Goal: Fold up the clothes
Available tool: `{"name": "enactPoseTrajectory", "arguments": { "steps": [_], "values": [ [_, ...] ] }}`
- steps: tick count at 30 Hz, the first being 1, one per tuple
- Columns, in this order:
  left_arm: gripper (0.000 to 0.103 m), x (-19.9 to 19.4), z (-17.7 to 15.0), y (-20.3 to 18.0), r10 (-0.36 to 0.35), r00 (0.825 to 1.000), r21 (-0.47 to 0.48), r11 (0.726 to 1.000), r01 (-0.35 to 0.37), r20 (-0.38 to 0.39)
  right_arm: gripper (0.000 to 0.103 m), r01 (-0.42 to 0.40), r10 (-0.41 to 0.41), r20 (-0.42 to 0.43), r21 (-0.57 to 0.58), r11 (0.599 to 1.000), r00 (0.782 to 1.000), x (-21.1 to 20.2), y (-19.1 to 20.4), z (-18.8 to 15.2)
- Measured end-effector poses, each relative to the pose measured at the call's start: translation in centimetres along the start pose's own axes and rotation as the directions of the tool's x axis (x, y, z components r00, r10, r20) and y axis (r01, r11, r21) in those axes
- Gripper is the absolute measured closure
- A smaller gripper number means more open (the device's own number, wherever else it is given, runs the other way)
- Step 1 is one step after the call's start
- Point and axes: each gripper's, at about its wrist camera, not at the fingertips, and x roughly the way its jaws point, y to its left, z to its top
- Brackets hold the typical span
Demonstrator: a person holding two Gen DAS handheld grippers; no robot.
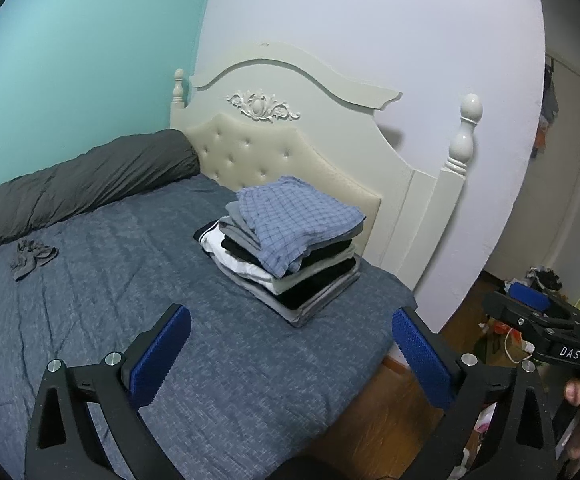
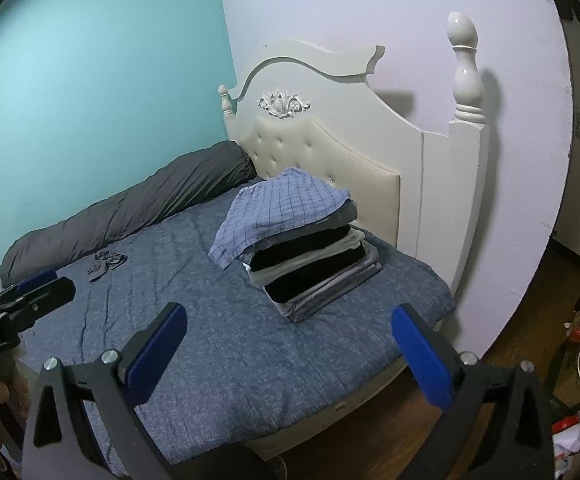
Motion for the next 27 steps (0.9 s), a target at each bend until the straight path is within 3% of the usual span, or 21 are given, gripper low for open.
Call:
{"name": "enactPoseTrajectory", "arguments": {
  "steps": [27],
  "values": [
    [0.0,-1.6,-2.3,-0.4,0.041,0.999,0.035,0.999,-0.042,0.022,0.0,0.024,-0.023,0.059,-0.019,1.0,0.998,-2.2,1.3,-1.4]
  ]
}}
